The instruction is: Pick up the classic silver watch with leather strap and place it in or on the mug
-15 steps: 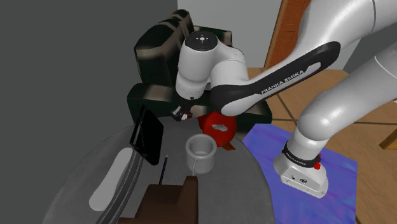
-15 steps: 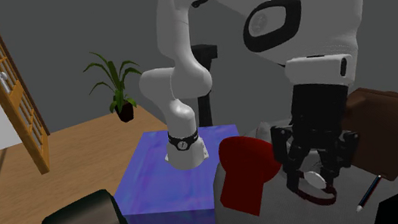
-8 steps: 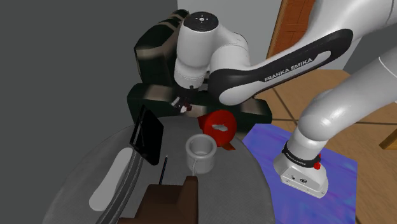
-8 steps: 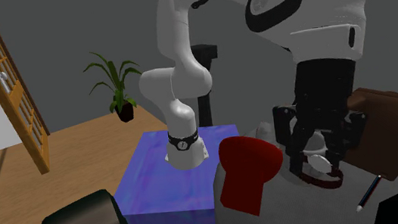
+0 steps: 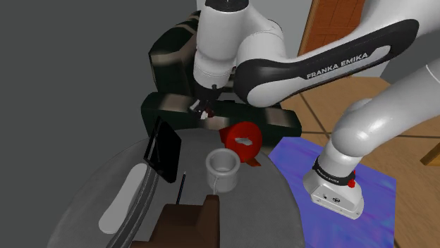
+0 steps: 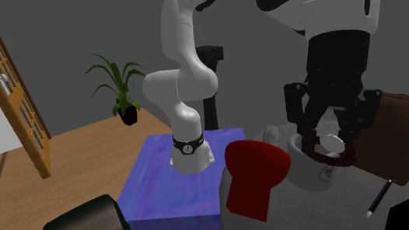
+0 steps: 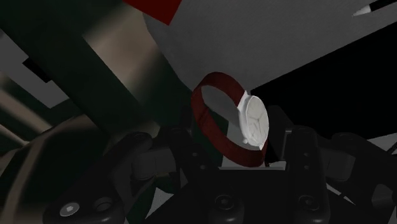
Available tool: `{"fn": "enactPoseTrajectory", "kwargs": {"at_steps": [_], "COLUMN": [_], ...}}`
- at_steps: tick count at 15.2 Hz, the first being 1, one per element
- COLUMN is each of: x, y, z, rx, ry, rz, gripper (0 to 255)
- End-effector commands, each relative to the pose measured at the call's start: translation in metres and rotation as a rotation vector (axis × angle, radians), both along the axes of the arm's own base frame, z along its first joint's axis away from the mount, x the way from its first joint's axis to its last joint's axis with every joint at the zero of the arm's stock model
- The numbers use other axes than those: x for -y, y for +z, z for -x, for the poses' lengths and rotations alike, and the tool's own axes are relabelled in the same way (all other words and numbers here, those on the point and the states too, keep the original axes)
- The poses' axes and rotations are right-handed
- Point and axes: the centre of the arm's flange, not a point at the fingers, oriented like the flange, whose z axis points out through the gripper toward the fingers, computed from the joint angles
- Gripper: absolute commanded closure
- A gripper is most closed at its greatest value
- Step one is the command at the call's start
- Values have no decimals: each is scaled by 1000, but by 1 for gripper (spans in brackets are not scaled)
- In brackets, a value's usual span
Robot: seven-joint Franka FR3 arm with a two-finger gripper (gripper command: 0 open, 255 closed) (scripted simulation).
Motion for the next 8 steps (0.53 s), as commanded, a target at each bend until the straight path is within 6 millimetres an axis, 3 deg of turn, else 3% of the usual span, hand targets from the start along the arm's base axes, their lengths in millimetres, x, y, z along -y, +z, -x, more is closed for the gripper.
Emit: {"fn": "enactPoseTrajectory", "kwargs": {"at_steps": [1,8], "x": [-10,-52], "y": [1,2], "z": [21,103], "rx": [0,0], "ry": [0,0], "rz": [0,0], "gripper": [255,255]}}
